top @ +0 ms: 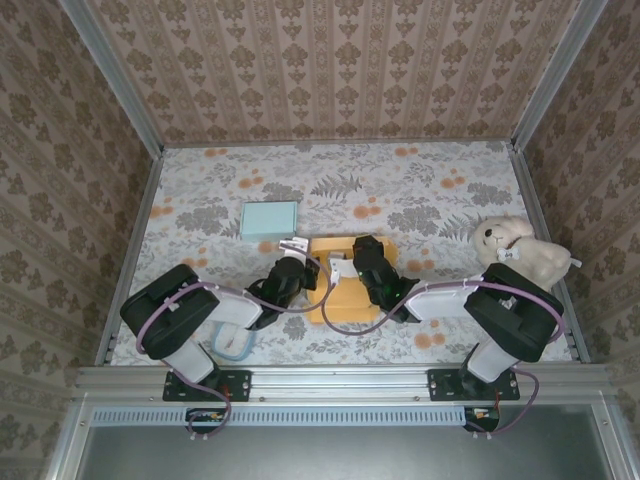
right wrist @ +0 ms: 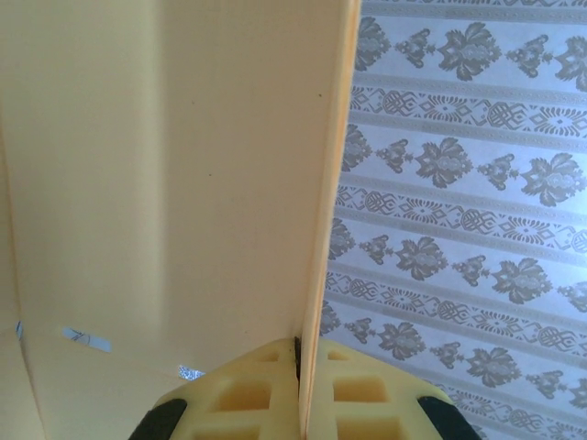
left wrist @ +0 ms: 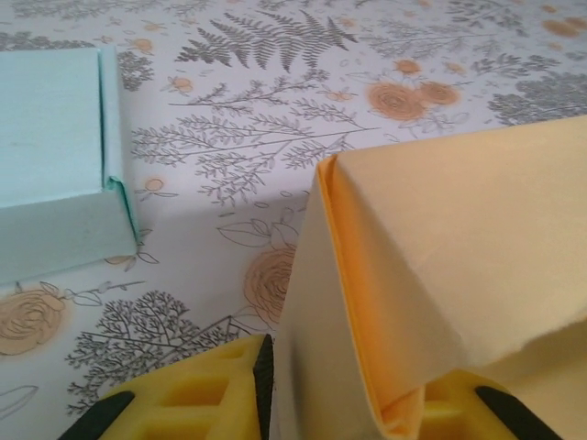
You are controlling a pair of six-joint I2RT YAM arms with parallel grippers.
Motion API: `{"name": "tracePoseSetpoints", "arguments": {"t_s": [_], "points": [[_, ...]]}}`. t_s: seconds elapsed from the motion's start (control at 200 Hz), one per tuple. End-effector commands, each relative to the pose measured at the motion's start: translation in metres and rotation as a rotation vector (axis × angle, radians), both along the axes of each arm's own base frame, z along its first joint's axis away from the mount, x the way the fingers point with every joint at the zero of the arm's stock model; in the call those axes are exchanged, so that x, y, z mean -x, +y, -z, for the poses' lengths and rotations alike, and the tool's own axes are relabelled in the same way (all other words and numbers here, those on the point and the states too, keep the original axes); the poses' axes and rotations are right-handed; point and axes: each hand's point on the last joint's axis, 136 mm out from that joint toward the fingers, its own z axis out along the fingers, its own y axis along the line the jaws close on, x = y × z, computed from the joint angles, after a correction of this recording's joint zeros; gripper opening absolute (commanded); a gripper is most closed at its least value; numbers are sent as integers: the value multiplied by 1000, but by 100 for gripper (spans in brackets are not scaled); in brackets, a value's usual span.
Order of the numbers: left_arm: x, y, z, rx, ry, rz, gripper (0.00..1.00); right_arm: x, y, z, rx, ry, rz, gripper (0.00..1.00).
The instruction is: Fold the paper box
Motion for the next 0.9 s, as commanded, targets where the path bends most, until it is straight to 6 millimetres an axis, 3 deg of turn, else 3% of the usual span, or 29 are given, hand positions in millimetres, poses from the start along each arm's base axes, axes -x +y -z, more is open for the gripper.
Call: {"name": "tracePoseSetpoints", "arguments": {"t_s": [0.0, 0.23, 0.57, 0.89], "points": [[-16, 55, 15, -188, 28, -281, 23, -1, -15, 19, 67, 65, 52, 0], [-21, 92, 19, -268, 47, -448, 20, -9, -27, 25, 71, 82, 106, 0], [-35, 100, 19, -219, 79, -514, 10, -8, -26, 33, 74, 117, 109, 0], [-38, 130, 30, -304, 131, -669, 8, -9, -25, 36, 68, 131, 115, 0]]}}
